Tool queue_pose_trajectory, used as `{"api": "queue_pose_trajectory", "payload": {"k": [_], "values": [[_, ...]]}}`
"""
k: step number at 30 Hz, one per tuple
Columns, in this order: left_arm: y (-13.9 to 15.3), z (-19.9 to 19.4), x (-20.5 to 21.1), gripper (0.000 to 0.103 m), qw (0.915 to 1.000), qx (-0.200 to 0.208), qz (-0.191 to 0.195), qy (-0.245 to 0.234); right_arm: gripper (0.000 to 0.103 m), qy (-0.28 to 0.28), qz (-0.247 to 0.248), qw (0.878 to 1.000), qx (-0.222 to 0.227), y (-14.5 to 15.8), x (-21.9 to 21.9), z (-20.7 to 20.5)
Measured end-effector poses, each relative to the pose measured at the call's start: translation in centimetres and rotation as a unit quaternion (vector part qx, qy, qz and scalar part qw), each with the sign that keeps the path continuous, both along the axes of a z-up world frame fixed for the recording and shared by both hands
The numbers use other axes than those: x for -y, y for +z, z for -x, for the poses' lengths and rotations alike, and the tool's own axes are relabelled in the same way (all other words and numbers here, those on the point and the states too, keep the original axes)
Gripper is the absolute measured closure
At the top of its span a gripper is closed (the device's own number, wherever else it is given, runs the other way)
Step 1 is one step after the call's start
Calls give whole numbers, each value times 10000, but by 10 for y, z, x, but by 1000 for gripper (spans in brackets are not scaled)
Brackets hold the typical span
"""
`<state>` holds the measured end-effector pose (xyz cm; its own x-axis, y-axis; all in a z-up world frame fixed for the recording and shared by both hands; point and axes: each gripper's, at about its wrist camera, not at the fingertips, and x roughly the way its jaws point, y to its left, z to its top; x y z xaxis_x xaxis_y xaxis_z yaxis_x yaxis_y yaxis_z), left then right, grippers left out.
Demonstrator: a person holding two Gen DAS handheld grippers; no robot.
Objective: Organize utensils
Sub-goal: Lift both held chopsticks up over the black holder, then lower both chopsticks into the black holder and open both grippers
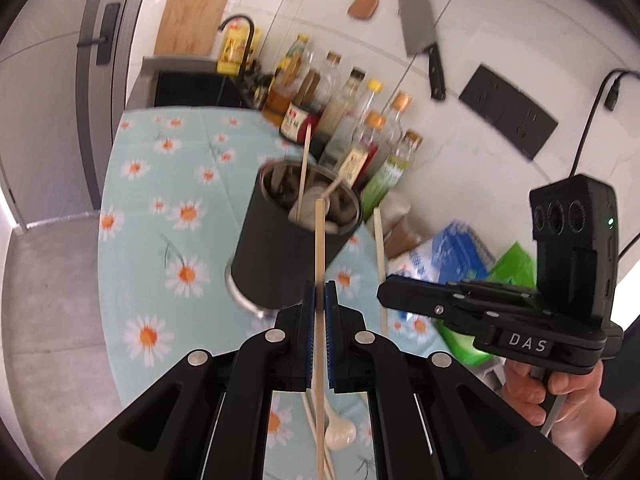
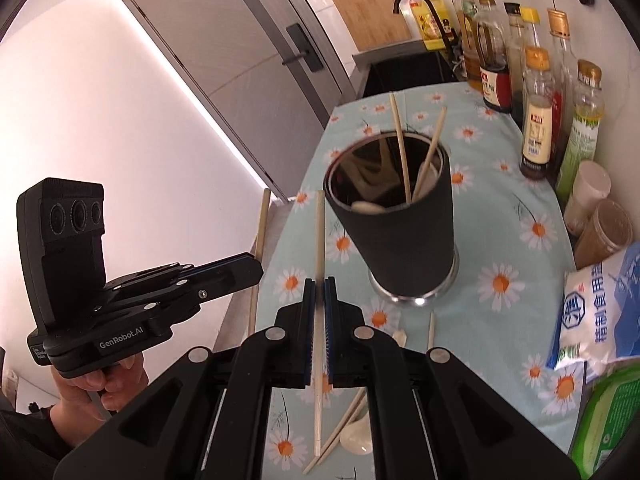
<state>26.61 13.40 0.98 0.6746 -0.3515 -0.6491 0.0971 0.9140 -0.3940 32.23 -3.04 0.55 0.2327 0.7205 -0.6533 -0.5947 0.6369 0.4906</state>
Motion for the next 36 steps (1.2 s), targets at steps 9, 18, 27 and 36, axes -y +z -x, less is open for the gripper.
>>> {"api": "queue_pose_trajectory", "payload": {"k": [9,18,27,36], "values": [[29,-22,-4,99,9960,869,201,48,97,-218,-361,9972,614,30,6,-24],[47,-58,-17,99,9895,1419,170,230,97,-530,-669,9911,1023,43,5,-59],[68,-82,-28,99,9780,2028,189,441,97,-769,-1102,9799,1476,64,8,-77],[69,-95,-35,99,9630,2584,177,743,97,-1070,-1431,9639,1973,82,9,-97]]}}
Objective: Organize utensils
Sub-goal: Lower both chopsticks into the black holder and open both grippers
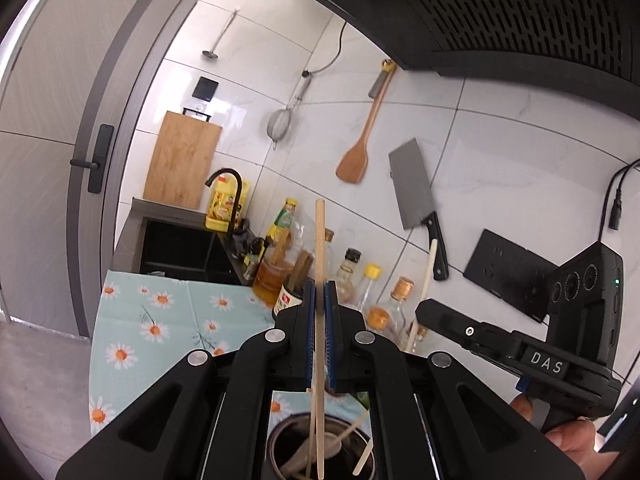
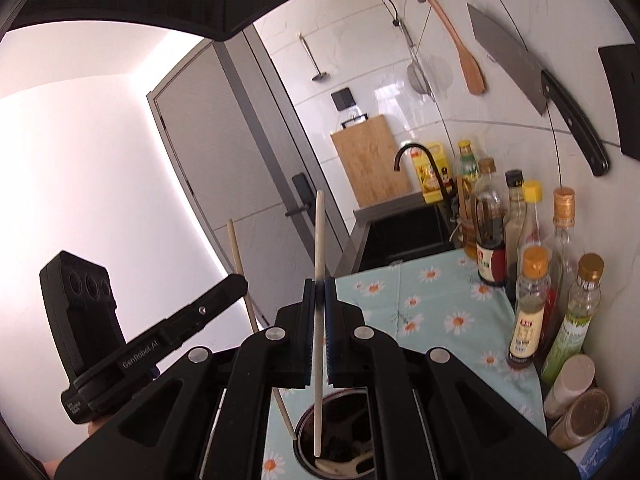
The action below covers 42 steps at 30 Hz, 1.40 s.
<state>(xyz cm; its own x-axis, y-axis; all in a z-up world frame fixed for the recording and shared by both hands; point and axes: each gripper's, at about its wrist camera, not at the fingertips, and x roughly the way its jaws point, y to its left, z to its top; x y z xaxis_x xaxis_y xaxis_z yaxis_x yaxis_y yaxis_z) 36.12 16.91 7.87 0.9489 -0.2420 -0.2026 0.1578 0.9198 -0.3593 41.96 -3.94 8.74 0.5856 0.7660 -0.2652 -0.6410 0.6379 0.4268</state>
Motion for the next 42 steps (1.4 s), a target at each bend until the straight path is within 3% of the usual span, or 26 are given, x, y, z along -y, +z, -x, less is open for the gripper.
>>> {"api": "queue_pose_trajectory", "payload": {"k": [9,17,33,37,42], "values": [[-13,0,7,99,9988,467,-83,82,97,-294,162,9986,416,-20,-7,0],[-49,4,25,99,9986,358,-401,-10,97,-431,568,9954,645,-58,-15,9],[-94,25,40,99,9972,-115,-733,-57,96,-285,923,9947,347,-104,-15,31],[-99,33,44,98,9964,-206,-818,-78,77,-254,881,9953,299,-103,-11,39],[-99,41,45,98,9962,-244,-836,-34,75,-313,900,9949,335,-99,-4,49]]}}
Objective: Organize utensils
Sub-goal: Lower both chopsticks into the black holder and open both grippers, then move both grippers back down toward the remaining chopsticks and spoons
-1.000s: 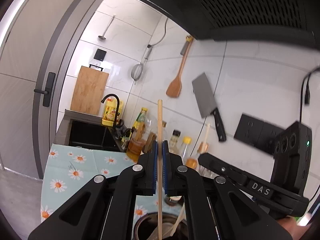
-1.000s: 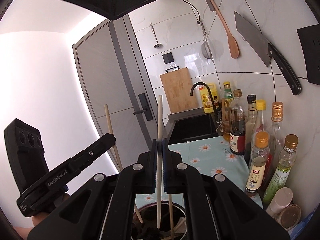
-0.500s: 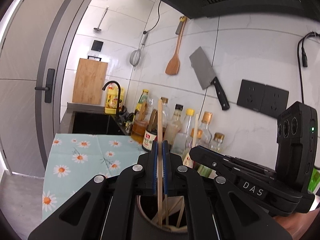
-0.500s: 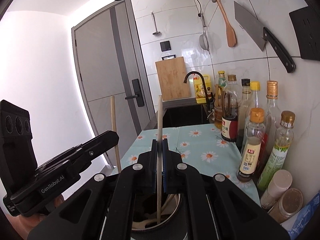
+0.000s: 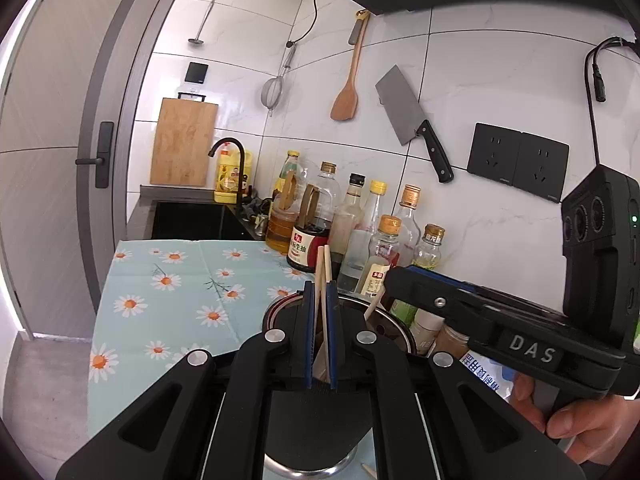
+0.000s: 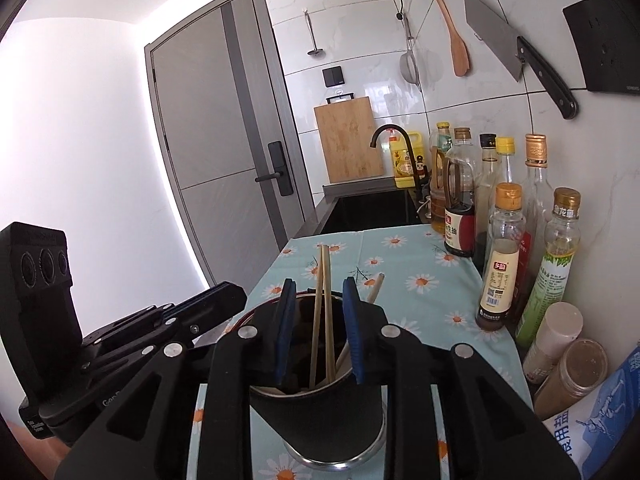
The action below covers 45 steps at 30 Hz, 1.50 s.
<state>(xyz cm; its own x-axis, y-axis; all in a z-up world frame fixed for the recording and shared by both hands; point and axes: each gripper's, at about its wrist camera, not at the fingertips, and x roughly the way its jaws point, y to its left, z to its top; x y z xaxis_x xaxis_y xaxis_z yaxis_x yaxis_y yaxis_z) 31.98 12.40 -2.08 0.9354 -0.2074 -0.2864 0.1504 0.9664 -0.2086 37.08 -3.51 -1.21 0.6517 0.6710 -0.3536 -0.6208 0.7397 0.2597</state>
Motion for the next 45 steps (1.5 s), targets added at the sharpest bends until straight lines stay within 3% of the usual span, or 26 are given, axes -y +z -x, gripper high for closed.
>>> {"api": "queue_pose_trajectory", "payload": {"k": [2,3,15,24,27,35,45], "values": [[2,4,0,79,10000,35,19,5,73,-28,-46,10000,-8,2,4,4],[3,6,-1,78,10000,58,47,17,73,-43,-56,10000,-5,2,6,5],[16,30,1,78,9999,5,114,-35,71,-29,-125,9998,-120,14,22,22],[18,54,-5,78,9983,-432,313,-247,70,305,17,9979,-572,17,35,37],[13,62,-12,78,9965,-696,414,-216,64,374,179,9963,-751,17,39,42],[-10,78,-29,78,9877,-1439,586,-159,64,576,755,9773,-1894,-3,41,41],[-56,101,-30,78,9727,-2176,800,-120,64,710,1681,9434,-2768,-54,24,41]]}}
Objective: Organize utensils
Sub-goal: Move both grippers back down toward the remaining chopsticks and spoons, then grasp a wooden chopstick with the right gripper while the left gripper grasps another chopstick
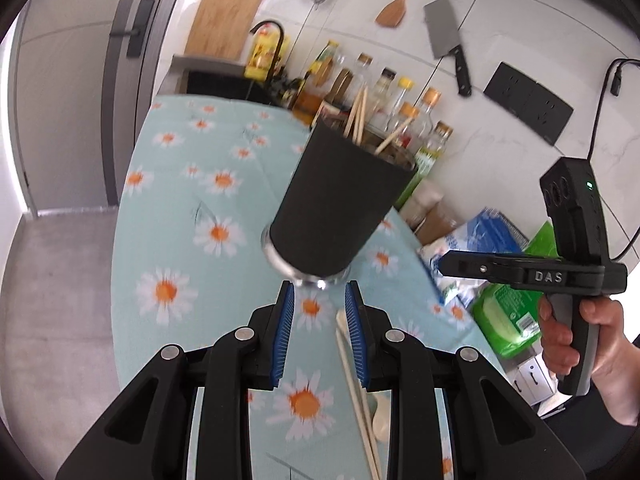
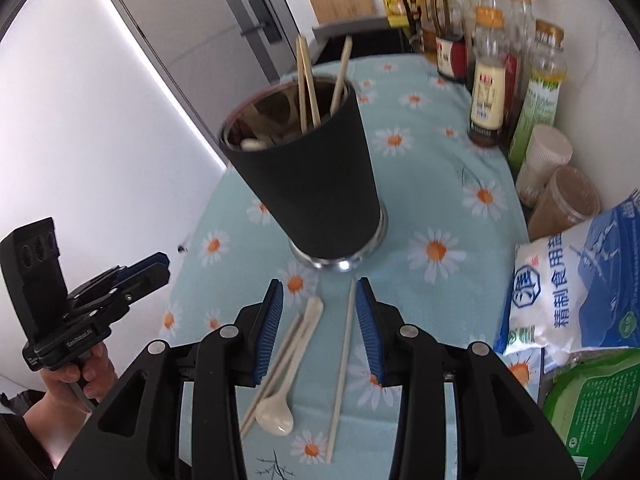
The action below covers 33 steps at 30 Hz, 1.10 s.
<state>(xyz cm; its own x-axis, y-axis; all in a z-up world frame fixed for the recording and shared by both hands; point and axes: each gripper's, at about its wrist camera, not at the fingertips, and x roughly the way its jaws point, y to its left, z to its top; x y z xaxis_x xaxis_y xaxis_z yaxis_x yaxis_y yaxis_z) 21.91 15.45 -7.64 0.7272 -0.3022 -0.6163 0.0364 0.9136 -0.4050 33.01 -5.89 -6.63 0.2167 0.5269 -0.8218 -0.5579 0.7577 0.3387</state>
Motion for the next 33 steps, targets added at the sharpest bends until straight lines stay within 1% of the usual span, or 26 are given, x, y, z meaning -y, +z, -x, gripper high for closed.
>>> {"api": "queue_pose_trajectory", "payload": {"k": [5,10,12,16,19,21,23,24,26,29,33], "values": [[-18,10,6,78,9996,-251,114,-12,64,67,339,9981,-512,-29,-5,-3],[-34,18,12,78,9986,-475,224,-21,64,178,748,9925,-947,-58,-13,-5],[-40,21,14,78,9981,-557,260,-26,65,241,952,9897,-1040,-65,-18,-5],[-50,25,18,78,9971,-698,312,-63,65,269,1160,9843,-1300,-77,-29,-6],[-55,28,21,78,9964,-756,369,-86,74,208,1404,9790,-1464,-85,-36,-7],[-59,29,23,78,9957,-814,422,-115,77,158,1577,9740,-1617,-92,-41,-10],[-61,31,25,78,9956,-827,427,-131,78,144,1699,9712,-1666,-93,-45,-12],[-62,32,25,78,9953,-842,447,-144,78,135,1882,9680,-1655,-97,-47,-13],[-63,33,25,78,9950,-867,473,-144,82,117,2049,9647,-1653,-99,-51,-15],[-66,35,23,78,9944,-907,521,-131,84,125,2232,9608,-1637,-100,-57,-16],[-67,34,23,78,9939,-961,522,-147,85,301,2581,9539,-1499,-104,-75,-14]]}}
